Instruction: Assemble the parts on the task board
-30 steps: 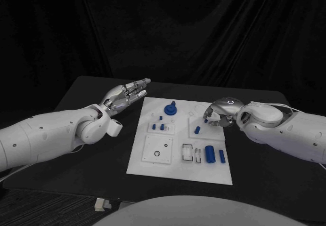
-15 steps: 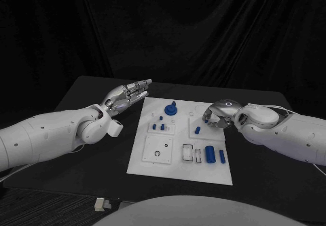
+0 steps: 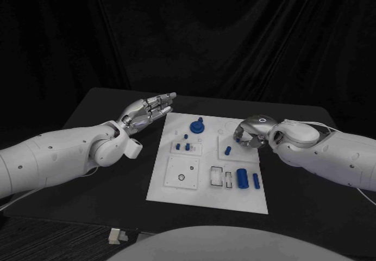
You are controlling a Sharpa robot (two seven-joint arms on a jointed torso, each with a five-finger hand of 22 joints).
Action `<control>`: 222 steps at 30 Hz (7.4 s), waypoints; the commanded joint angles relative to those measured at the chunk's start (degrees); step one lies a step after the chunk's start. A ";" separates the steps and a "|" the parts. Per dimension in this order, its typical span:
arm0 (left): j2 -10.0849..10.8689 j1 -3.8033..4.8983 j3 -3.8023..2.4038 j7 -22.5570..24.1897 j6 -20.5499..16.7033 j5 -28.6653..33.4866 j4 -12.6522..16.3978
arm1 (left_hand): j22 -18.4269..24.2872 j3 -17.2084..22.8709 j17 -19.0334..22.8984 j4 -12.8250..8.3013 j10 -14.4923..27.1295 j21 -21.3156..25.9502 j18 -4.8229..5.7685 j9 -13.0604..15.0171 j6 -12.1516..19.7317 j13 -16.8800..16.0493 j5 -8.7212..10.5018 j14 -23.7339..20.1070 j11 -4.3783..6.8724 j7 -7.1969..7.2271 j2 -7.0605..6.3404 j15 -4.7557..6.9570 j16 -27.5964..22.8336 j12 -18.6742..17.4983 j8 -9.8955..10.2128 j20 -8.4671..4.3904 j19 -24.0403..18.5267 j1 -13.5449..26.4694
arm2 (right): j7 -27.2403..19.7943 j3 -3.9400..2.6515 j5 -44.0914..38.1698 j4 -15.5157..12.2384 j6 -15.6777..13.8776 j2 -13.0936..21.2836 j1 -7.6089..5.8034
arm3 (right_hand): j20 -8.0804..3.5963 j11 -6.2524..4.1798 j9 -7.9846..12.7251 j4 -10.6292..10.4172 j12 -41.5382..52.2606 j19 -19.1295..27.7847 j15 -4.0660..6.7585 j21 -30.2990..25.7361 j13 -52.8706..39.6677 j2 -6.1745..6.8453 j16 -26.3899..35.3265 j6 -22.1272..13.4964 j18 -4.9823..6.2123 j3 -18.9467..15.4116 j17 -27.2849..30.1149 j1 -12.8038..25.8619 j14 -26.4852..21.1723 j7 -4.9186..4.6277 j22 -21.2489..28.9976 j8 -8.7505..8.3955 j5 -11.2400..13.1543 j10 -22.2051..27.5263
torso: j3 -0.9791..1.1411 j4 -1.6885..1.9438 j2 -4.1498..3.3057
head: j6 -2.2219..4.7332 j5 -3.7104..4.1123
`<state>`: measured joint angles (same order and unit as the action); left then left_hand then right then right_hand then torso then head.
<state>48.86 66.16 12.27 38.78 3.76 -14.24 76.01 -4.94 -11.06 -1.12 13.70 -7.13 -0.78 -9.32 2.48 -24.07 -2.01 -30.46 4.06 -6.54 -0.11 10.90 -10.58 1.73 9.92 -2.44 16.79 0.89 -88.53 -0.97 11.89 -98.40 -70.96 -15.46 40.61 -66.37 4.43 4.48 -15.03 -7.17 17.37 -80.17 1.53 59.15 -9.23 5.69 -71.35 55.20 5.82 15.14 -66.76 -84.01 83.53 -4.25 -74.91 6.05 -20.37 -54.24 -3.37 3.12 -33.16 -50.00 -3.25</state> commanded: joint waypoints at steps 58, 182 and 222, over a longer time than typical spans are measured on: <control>-0.27 -1.25 -0.05 10.63 1.78 0.50 -0.94 | -2.30 3.41 -0.61 -1.91 -1.36 -1.10 2.20 0.48 -4.86 -0.37 -0.91 3.42 -1.69 -3.48 0.21 -1.34 2.70 3.60 -0.55 0.25 2.91 -2.06 | -2.40 -0.02 2.77 -0.35 -4.32 0.51 0.37 | 0.37 -1.18 -6.15 3.85 -1.55 1.41 -0.43 -2.51 2.06 -0.14 2.67 7.47 0.23 3.76 4.42 -1.31 -1.67 -2.50 -7.01 4.00 4.39 -11.16 | -0.22 -0.09 0.25 | 0.00 -0.75; -0.24 -2.23 -0.05 8.49 3.25 0.50 -1.44 | -1.79 4.28 -0.64 -1.91 -1.18 -1.00 3.46 0.45 -4.45 -0.37 -0.95 3.63 -2.45 -3.63 0.18 -2.03 3.21 3.88 -0.48 0.21 2.99 -1.76 | 0.37 0.00 -3.68 -12.65 3.95 -10.01 1.33 | 0.66 -0.85 -5.71 4.02 -2.76 3.09 -0.72 -6.50 2.37 0.10 5.30 7.00 0.86 4.91 7.61 -1.40 -3.25 -2.80 -6.11 2.67 4.76 -10.88 | -0.34 -0.11 0.42 | 0.00 -2.45; -0.54 -2.35 -0.05 7.95 3.86 0.50 -1.73 | -1.82 4.43 -0.67 -1.90 -1.11 -1.00 3.64 0.44 -4.35 -0.36 -0.94 3.76 -2.46 -3.71 0.23 -2.16 3.35 3.87 -0.47 0.21 3.03 -1.73 | 0.81 0.00 -3.68 -12.31 4.88 -10.24 3.06 | 0.70 -0.75 -5.65 4.26 -2.91 3.36 -0.77 -7.09 2.37 0.10 5.54 6.92 0.95 5.14 7.92 -1.50 -3.47 -2.92 -6.01 2.43 4.12 -10.85 | -0.33 -0.10 0.42 | 0.00 -2.39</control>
<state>48.44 63.90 12.27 38.84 6.82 -14.19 74.21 -6.82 -7.00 -1.72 11.85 -8.37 -1.67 -6.61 2.94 -28.76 -2.32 -31.13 7.71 -8.59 -3.59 11.10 -12.60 4.87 13.51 -2.73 16.99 3.94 -90.23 -1.27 11.85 -101.64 -83.32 -11.31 30.40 -63.55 5.12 3.36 -20.67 -2.93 14.70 -77.07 0.76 52.25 -6.92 6.05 -66.11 61.88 5.82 20.01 -58.93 -85.20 80.39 -6.86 -74.90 8.48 -15.97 -65.17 -3.71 3.01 -32.72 -50.00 -5.64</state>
